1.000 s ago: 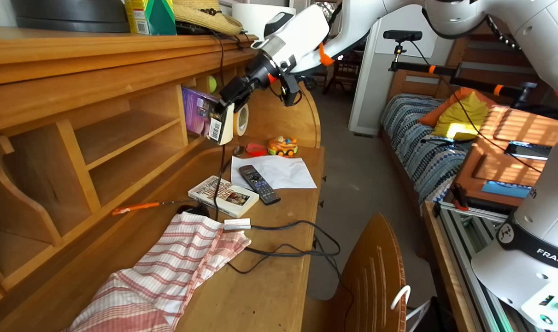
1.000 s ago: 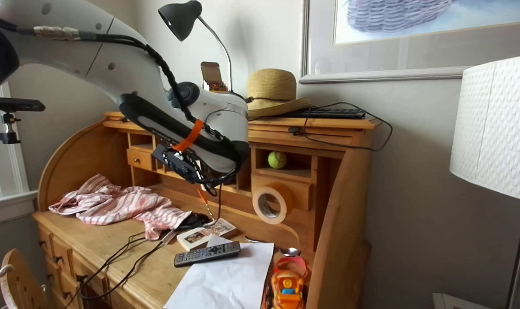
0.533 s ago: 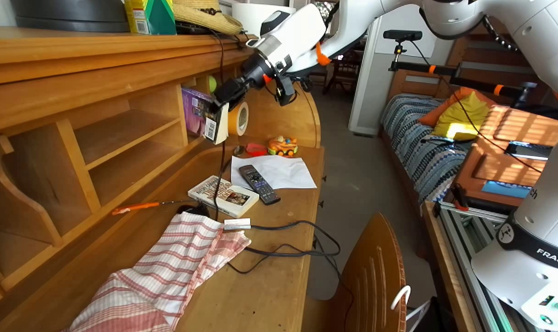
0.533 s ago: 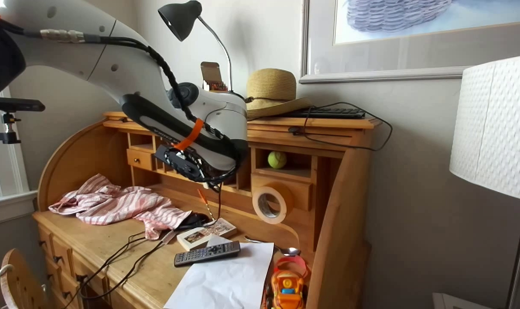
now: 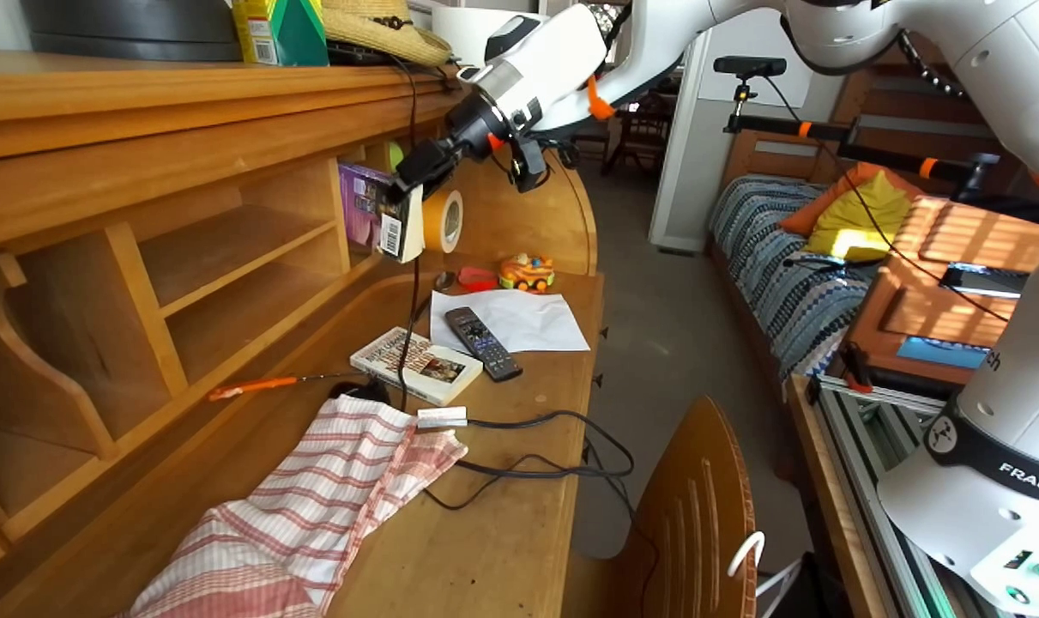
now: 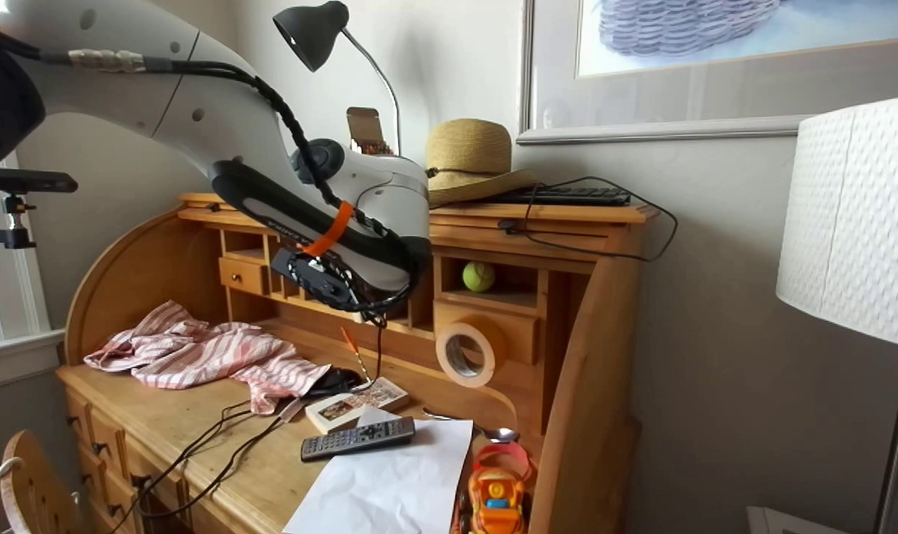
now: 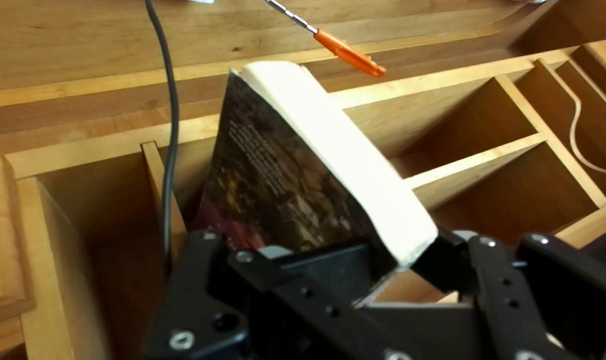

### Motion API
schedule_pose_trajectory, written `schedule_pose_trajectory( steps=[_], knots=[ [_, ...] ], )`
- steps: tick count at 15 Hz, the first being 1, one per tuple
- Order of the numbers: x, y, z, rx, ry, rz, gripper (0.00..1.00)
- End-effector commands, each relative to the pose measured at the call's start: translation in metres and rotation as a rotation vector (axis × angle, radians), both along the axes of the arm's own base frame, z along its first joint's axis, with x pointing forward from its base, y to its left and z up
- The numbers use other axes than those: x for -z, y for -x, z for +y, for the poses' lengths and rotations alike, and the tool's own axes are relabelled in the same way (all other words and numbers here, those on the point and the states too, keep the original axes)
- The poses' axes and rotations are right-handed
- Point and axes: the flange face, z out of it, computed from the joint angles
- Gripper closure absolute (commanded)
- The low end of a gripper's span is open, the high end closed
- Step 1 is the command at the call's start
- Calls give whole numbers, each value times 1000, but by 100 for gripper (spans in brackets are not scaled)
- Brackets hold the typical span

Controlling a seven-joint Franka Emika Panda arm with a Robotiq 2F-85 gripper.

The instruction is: Move the blue book to the right side of the shelf.

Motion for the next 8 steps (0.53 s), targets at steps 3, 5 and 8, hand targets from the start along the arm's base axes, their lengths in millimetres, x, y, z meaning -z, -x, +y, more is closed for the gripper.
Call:
schedule_pose_trajectory(
  steps=[3, 5, 8],
  knots=[
    [-8, -20, 1, -30, 25, -80, 95],
    [-7, -22, 1, -30, 30, -96, 95],
    [0, -25, 1, -35, 44, -109, 95]
  ],
)
